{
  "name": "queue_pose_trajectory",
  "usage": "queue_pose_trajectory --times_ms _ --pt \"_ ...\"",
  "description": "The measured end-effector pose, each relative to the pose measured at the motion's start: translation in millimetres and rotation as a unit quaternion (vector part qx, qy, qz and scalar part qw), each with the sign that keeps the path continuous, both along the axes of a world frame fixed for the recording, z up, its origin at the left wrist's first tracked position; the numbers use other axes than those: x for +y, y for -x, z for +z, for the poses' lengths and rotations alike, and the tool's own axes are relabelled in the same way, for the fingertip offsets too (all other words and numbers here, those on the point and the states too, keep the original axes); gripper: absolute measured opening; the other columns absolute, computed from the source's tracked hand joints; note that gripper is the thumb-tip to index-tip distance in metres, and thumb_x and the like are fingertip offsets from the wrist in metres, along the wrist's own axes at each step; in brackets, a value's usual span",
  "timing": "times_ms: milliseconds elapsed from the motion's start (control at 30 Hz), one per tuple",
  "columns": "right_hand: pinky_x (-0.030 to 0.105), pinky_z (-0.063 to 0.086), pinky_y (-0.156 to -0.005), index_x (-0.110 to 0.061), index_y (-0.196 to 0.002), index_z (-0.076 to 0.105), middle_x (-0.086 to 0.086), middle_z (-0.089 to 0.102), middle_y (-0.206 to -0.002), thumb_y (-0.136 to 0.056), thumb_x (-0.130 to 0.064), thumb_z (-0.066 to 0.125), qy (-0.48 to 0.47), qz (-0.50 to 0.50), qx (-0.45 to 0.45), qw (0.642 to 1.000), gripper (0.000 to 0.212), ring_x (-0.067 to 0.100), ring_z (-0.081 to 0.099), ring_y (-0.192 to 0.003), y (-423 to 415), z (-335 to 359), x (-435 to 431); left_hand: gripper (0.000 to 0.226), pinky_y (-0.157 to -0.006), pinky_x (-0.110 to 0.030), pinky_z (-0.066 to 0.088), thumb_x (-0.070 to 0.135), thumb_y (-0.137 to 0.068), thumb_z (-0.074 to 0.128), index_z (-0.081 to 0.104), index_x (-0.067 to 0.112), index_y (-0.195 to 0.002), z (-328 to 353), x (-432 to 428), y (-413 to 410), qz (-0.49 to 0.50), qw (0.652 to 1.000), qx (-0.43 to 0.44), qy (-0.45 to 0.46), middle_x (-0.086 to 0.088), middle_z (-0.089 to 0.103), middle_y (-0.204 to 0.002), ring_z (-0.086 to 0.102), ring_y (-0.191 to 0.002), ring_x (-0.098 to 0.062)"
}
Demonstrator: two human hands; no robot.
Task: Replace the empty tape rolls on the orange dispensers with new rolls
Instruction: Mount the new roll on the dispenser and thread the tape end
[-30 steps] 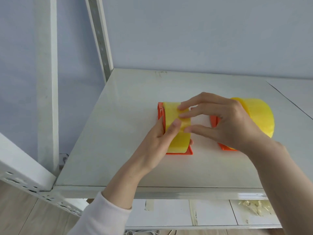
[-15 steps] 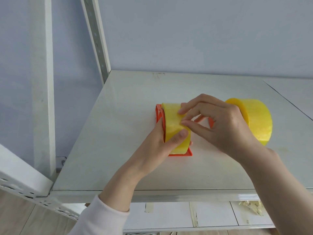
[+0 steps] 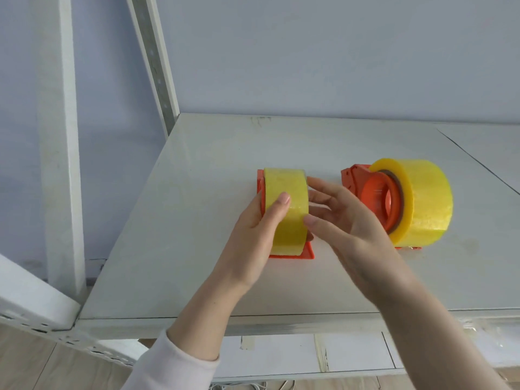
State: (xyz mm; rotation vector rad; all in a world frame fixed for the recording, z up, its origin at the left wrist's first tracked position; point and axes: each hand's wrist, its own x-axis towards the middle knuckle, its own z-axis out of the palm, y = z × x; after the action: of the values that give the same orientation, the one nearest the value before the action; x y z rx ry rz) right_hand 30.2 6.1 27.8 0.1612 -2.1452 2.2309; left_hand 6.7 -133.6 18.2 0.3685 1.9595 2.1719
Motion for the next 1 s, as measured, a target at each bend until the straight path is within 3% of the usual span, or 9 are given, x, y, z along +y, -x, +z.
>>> queue_pose_trajectory --times_ms 100,200,367,467,533,733,900,1000 --pt "0.024 0.053 -0.076 -0.015 -0.124 0.055 0.014 0.065 -0.118 -0.071 -0.011 0.059 0.099 -0.018 -0.029 0.995 0.053 0.02 0.064 -0.1 -1 -4 -11 0.048 -0.084 -0.026 0.055 0.051 -0.082 0.043 0.057 0.026 -0.12 -4 -1 0 -0.008 1.0 -0.011 -0.002 0.003 0.069 -0.109 0.068 -0.096 -0.01" --pt "0.023 0.051 -0.078 -0.015 -0.121 0.06 0.009 0.07 -0.11 -0.071 -0.011 0.054 0.111 -0.034 -0.037 0.992 0.05 0.016 0.065 -0.099 -3 -5 -17 0.052 -0.094 -0.04 0.05 0.047 -0.078 0.048 0.053 0.026 -0.125 -7 -4 1 -0.027 0.999 -0.016 -0.013 -0.003 0.064 -0.12 0.063 -0.108 -0.018" --pt "0.024 0.049 -0.077 -0.018 -0.115 0.064 0.003 0.073 -0.102 -0.07 -0.015 0.051 0.113 -0.069 -0.053 0.99 0.047 0.011 0.064 -0.092 -6 -4 -23 0.036 -0.082 -0.027 0.054 0.033 -0.073 0.047 0.064 0.033 -0.105 -12 -9 2 -0.057 0.997 -0.013 -0.048 0.005 0.071 -0.106 0.066 -0.101 -0.013" --pt "0.02 0.051 -0.064 -0.018 -0.11 0.067 -0.002 0.074 -0.089 -0.076 -0.011 0.054 0.128 -0.093 -0.063 0.985 0.037 0.007 0.066 -0.076 -6 -2 -29 0.036 -0.089 -0.036 0.052 0.03 -0.076 0.039 0.062 0.034 -0.103 -12 -5 1 -0.023 0.999 -0.001 -0.022 0.0 0.068 -0.111 0.064 -0.103 -0.017" --pt "0.02 0.05 -0.061 -0.015 -0.11 0.066 0.002 0.071 -0.089 -0.084 -0.005 0.05 0.133 -0.106 -0.074 0.983 0.033 0.009 0.064 -0.073 -6 0 -33 0.036 -0.082 -0.032 0.055 0.03 -0.076 0.035 0.062 0.034 -0.1 -10 -2 0 -0.004 1.0 0.006 -0.02 0.0 0.068 -0.107 0.065 -0.098 -0.015" --pt "0.039 0.047 -0.077 -0.021 -0.098 0.068 0.009 0.063 -0.087 -0.067 -0.022 0.055 0.137 -0.16 -0.081 0.974 0.033 0.019 0.058 -0.08 -3 -2 -45 0.035 -0.061 -0.02 0.052 0.031 -0.077 0.035 0.066 0.022 -0.089 -7 4 1 0.059 0.998 0.006 -0.016 0.0 0.068 -0.084 0.064 -0.075 -0.01" --pt "0.039 0.043 -0.077 -0.022 -0.093 0.067 0.01 0.058 -0.087 -0.067 -0.025 0.056 0.127 -0.166 -0.079 0.975 0.029 0.02 0.053 -0.079 -1 -1 -45 0.029 -0.05 -0.008 0.046 0.024 -0.094 0.039 0.065 0.014 -0.086 0 8 -1 0.073 0.997 0.0 -0.009 0.01 0.066 -0.066 0.063 -0.058 0.002" --pt "0.036 0.045 -0.073 -0.018 -0.097 0.066 0.011 0.06 -0.089 -0.075 -0.021 0.062 0.108 -0.152 -0.074 0.98 0.022 0.02 0.054 -0.08 -1 -1 -41 0.035 -0.051 -0.011 0.048 0.024 -0.096 0.036 0.067 0.011 -0.087 0 8 0 0.077 0.997 -0.006 0.01 0.002 0.067 -0.071 0.064 -0.058 0.0"
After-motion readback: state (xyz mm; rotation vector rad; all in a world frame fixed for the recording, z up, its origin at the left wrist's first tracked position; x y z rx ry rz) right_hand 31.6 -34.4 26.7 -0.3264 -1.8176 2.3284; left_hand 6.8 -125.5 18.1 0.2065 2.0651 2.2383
